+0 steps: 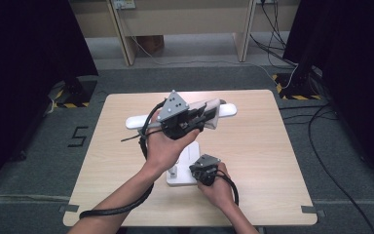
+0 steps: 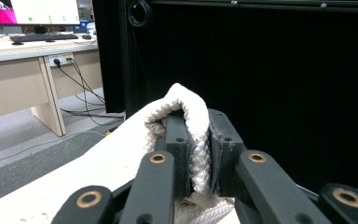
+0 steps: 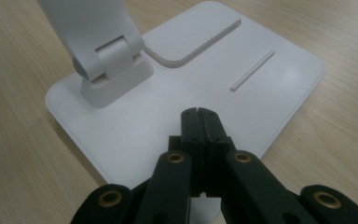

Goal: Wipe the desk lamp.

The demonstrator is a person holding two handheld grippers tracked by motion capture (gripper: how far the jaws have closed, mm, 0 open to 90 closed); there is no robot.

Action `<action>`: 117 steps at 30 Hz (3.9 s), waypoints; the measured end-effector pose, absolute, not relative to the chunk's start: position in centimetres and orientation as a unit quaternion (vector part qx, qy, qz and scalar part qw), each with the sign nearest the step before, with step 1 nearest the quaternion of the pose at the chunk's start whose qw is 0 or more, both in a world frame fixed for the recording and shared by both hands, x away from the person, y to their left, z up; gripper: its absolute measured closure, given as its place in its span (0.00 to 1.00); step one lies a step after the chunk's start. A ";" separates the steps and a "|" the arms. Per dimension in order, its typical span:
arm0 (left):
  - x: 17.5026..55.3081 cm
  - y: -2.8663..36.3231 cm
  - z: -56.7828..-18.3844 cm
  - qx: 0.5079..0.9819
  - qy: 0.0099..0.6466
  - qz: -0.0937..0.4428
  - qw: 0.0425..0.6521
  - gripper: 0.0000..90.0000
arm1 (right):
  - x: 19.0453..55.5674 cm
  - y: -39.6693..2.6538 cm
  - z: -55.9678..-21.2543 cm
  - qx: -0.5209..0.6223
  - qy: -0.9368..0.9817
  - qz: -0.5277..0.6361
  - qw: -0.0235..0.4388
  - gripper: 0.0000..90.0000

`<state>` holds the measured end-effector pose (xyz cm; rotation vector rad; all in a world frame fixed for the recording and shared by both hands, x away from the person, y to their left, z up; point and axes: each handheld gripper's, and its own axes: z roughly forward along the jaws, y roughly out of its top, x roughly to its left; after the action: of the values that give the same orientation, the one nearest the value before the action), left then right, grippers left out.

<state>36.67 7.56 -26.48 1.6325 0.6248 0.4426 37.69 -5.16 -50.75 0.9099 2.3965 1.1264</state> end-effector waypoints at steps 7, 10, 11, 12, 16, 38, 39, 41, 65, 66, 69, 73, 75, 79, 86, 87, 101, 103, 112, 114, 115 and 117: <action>36.8 6.9 -26.4 0.712 0.270 0.192 0.619 0.89 | 37.7 -5.2 -50.7 0.321 0.843 0.396 0.170 1.00; 36.9 6.7 -26.4 0.711 0.272 0.190 0.621 0.89 | 37.7 -5.2 -50.8 0.321 0.843 0.397 0.170 1.00; 36.9 6.7 -26.4 0.711 0.271 0.189 0.621 0.89 | 37.7 -5.2 -50.8 0.321 0.843 0.397 0.170 1.00; 36.9 6.6 -26.4 0.711 0.271 0.188 0.620 0.89 | 37.7 -5.2 -50.8 0.321 0.843 0.398 0.170 1.00; 37.0 6.3 -26.4 0.712 0.272 0.187 0.620 0.89 | 37.7 -5.2 -50.8 0.320 0.843 0.398 0.170 1.00; 37.5 4.8 -26.3 0.716 0.270 0.183 0.617 0.89 | 37.7 -5.2 -50.8 0.322 0.842 0.399 0.170 1.00; 37.5 4.7 -26.3 0.716 0.269 0.183 0.618 0.89 | 37.7 -5.2 -50.8 0.321 0.842 0.399 0.170 1.00; 37.5 4.6 -26.3 0.717 0.267 0.184 0.617 0.89 | 37.7 -5.2 -50.8 0.322 0.842 0.399 0.170 1.00; 37.8 3.1 -26.3 0.718 0.264 0.185 0.617 0.89 | 37.7 -5.2 -50.8 0.321 0.841 0.400 0.170 1.00; 37.8 3.1 -26.3 0.718 0.264 0.185 0.617 0.89 | 37.7 -5.2 -50.8 0.321 0.841 0.400 0.170 1.00; 37.9 2.9 -26.3 0.719 0.266 0.184 0.615 0.89 | 37.7 -5.2 -50.8 0.321 0.841 0.400 0.170 1.00; 37.9 2.7 -26.3 0.719 0.265 0.185 0.616 0.89 | 37.7 -5.2 -50.8 0.321 0.841 0.401 0.170 1.00; 37.9 2.6 -26.4 0.719 0.264 0.185 0.615 0.89 | 37.7 -5.3 -50.8 0.321 0.841 0.400 0.170 1.00; 37.9 2.4 -26.4 0.719 0.266 0.183 0.615 0.89 | 37.7 -5.2 -50.8 0.321 0.841 0.400 0.170 1.00; 37.9 1.9 -26.4 0.721 0.264 0.182 0.614 0.89 | 37.7 -5.3 -50.8 0.322 0.841 0.401 0.170 1.00; 37.9 1.7 -26.4 0.721 0.262 0.183 0.615 0.89 | 37.7 -5.3 -50.8 0.322 0.841 0.401 0.170 1.00; 37.6 1.0 -26.9 0.725 0.247 0.195 0.613 0.89 | 37.7 -5.3 -50.8 0.322 0.841 0.402 0.168 1.00; 37.6 0.9 -26.9 0.724 0.247 0.195 0.613 0.89 | 37.7 -5.3 -50.8 0.322 0.841 0.402 0.168 1.00; 37.4 0.1 -27.3 0.732 0.242 0.192 0.607 0.89 | 37.7 -5.3 -50.9 0.322 0.840 0.403 0.168 1.00; 37.4 -0.1 -27.5 0.735 0.242 0.190 0.604 0.89 | 37.7 -5.3 -50.9 0.322 0.840 0.402 0.168 1.00; 37.4 -0.1 -27.5 0.735 0.242 0.190 0.604 0.89 | 37.7 -5.3 -50.9 0.322 0.840 0.402 0.168 1.00; 37.3 -0.2 -27.8 0.734 0.242 0.192 0.605 0.89 | 37.7 -5.3 -50.9 0.321 0.841 0.402 0.168 1.00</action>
<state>37.29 -0.24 -27.78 1.6971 0.5599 0.4430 37.68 -5.31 -50.87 0.9123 2.3909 1.1441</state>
